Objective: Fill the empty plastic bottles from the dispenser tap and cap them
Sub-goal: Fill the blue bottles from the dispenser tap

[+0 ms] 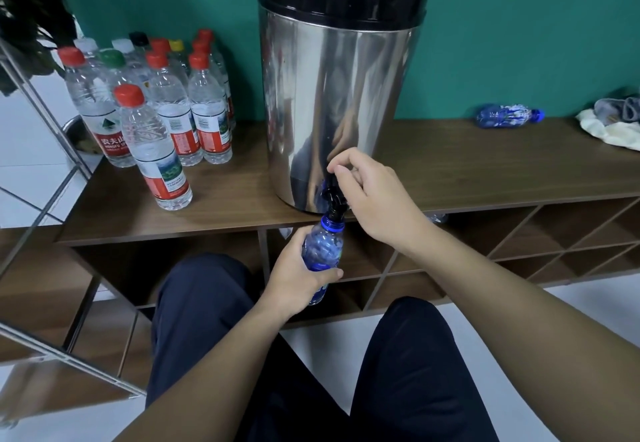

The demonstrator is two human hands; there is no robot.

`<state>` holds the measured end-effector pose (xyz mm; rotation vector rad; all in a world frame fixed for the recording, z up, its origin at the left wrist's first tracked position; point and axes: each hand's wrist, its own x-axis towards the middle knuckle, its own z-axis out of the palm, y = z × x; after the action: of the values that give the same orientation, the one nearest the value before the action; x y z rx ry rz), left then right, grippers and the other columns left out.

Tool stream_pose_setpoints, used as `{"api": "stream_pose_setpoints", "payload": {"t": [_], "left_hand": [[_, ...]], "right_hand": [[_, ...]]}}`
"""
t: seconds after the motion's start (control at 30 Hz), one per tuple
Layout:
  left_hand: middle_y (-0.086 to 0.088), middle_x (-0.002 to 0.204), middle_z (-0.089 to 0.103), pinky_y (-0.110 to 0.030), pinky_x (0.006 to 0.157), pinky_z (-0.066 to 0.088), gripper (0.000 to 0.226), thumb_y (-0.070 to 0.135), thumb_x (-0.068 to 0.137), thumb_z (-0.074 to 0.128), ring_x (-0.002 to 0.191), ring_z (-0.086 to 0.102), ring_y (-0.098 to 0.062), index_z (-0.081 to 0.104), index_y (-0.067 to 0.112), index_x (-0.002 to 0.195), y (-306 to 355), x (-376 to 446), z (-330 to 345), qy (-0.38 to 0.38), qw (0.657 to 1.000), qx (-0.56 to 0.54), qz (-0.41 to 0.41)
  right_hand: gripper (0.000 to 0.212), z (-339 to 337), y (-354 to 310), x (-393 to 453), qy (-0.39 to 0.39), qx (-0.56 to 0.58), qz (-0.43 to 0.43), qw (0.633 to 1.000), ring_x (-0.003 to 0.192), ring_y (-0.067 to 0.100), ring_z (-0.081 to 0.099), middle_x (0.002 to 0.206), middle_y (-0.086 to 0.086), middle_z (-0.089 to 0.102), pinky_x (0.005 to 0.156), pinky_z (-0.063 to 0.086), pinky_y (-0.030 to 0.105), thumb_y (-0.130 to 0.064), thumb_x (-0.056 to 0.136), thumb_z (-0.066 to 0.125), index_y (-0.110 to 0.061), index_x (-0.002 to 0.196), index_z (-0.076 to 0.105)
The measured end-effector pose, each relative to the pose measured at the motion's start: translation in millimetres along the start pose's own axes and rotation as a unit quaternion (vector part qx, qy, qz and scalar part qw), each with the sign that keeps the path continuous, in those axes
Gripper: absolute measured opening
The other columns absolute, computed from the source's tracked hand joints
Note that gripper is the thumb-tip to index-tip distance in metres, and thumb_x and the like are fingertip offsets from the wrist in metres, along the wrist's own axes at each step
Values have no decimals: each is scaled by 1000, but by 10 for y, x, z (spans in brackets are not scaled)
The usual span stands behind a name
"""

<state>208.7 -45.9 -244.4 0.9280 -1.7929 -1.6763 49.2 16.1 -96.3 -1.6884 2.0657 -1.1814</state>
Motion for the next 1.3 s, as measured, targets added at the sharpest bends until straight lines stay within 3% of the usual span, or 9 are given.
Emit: {"api": "stream_pose_setpoints", "payload": {"t": [0.17,0.27,0.33,0.47,0.57,0.77,0.87,1.03,1.3], "left_hand": [[15,121,78,-37,109,60,75,10,75,104,115,75,-6,65,37,133,32,-16,10,7,1000,15,2],[16,123,77,-35,109,59,76,12,76,104,117,74,-6,64,38,135,38,-18,5,7,1000,16,1],[17,123,77,-33,107,59,76,12,77,103,117,74,-6,63,38,135,36,-18,6,8,1000,14,2],[14,122,78,-27,102,58,75,6,77,101,116,75,-8,65,37,134,43,-20,7,9,1000,1,9],[14,122,78,-27,102,59,75,3,78,100,116,75,-8,64,35,135,34,-8,14,9,1000,-3,13],[15,123,78,-36,109,59,76,4,78,101,117,75,-7,63,38,135,-2,25,33,11,1000,4,13],[13,123,79,-38,110,60,76,4,77,101,117,76,-8,64,36,135,-4,20,42,8,1000,-2,12],[14,126,79,-42,112,59,79,7,77,102,119,75,-8,65,38,139,-1,-4,35,6,1000,-1,8],[18,125,79,-45,114,58,78,13,77,103,118,76,-7,65,42,138,45,-40,18,9,1000,3,-7]], "right_hand": [[29,-4,123,-17,15,10,26,1000,74,27,63,82,5,65,70,56,50,-26,118,37,-31,108,64],[33,18,183,-53,23,41,61,997,72,14,57,85,2,62,68,52,27,-25,119,35,-31,102,63],[34,11,171,-42,23,34,71,997,70,9,56,86,2,62,68,50,20,-24,119,34,-29,103,63],[36,31,239,-13,-1,110,142,984,64,6,57,81,3,63,68,50,28,-19,120,35,-13,104,67],[34,78,336,-48,2,103,154,983,66,14,58,72,1,65,68,46,39,-23,116,42,-16,98,70],[37,282,333,-24,27,173,195,965,62,12,48,61,-13,55,69,39,37,-42,111,55,-24,87,75],[36,361,362,-37,63,185,184,963,59,10,45,60,-14,52,65,36,34,-41,111,54,-30,82,73],[32,422,356,-98,94,200,168,961,59,5,48,61,-16,55,67,39,32,-32,114,55,-20,89,72],[31,443,365,-108,97,218,160,958,61,1,52,65,-20,58,68,40,26,-31,115,54,-21,91,71]]}}
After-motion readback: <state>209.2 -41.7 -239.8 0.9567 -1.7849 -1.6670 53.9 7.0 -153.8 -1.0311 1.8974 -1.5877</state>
